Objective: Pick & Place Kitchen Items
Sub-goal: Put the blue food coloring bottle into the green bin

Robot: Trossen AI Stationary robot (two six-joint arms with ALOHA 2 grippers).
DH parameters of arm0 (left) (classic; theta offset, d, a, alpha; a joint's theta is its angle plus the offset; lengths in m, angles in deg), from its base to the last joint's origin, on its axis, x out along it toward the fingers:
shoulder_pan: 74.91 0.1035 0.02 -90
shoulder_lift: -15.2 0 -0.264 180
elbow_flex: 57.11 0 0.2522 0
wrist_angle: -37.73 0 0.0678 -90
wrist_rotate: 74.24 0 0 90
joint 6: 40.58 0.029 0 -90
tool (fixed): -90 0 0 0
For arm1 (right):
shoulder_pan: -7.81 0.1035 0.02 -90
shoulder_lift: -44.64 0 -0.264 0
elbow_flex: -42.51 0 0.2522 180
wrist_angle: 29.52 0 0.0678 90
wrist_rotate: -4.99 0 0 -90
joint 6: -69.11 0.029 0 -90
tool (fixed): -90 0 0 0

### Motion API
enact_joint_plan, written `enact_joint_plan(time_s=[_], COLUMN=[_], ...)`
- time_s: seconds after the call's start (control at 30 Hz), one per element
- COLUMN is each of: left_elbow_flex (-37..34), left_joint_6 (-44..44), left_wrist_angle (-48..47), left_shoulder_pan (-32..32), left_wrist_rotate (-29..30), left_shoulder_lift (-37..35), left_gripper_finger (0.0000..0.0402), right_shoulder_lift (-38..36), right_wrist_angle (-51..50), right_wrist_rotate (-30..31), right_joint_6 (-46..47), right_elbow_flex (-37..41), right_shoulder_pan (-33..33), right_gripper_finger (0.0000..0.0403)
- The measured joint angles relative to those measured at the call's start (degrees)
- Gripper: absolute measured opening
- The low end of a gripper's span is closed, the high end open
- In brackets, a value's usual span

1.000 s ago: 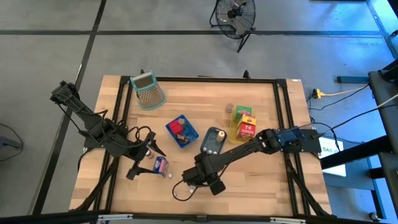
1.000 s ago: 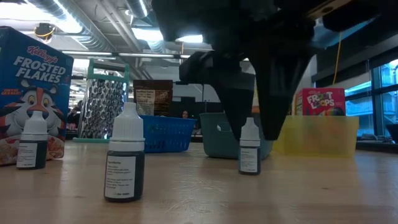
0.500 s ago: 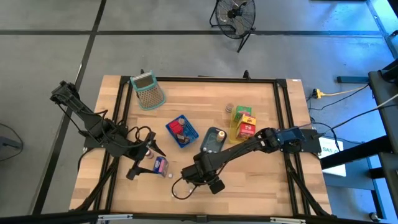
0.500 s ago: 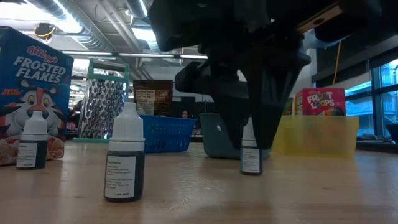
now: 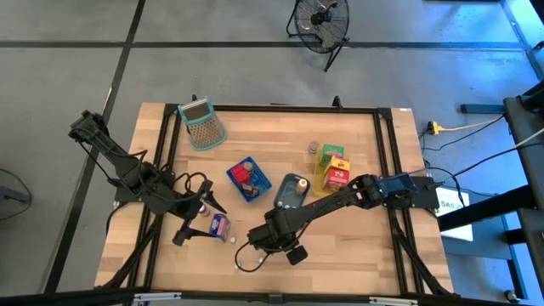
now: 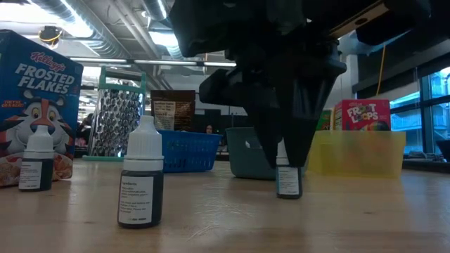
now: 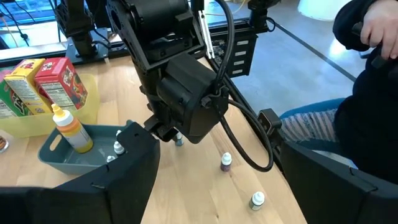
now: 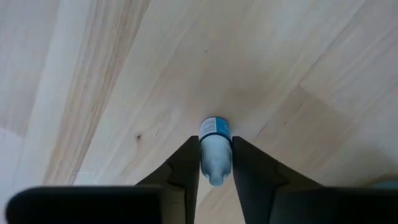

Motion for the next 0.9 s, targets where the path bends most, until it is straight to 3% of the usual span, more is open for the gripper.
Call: enact_joint_plan(time_s=[0.37, 0.9], left_elbow_flex=[0.0, 0.0], left_joint_6=[0.0, 0.0], left_wrist_angle=[0.0, 0.0], left_shoulder_pan=[0.0, 0.0], left_wrist_rotate=[0.0, 0.0], left_shoulder_lift=[0.0, 0.0], left_gripper_finger=[0.0329, 0.0329], right_shoulder_lift=[-0.6, -4.7], right_wrist_angle=[-1.2, -12.6], right_wrist_rotate=[0.3, 12.5], right_joint_6=[1.9, 18.7], right_elbow_flex=[0.0, -4.8], right_shoulder_pan=[0.0, 2.5], right_gripper_finger=[0.0075, 0.0073])
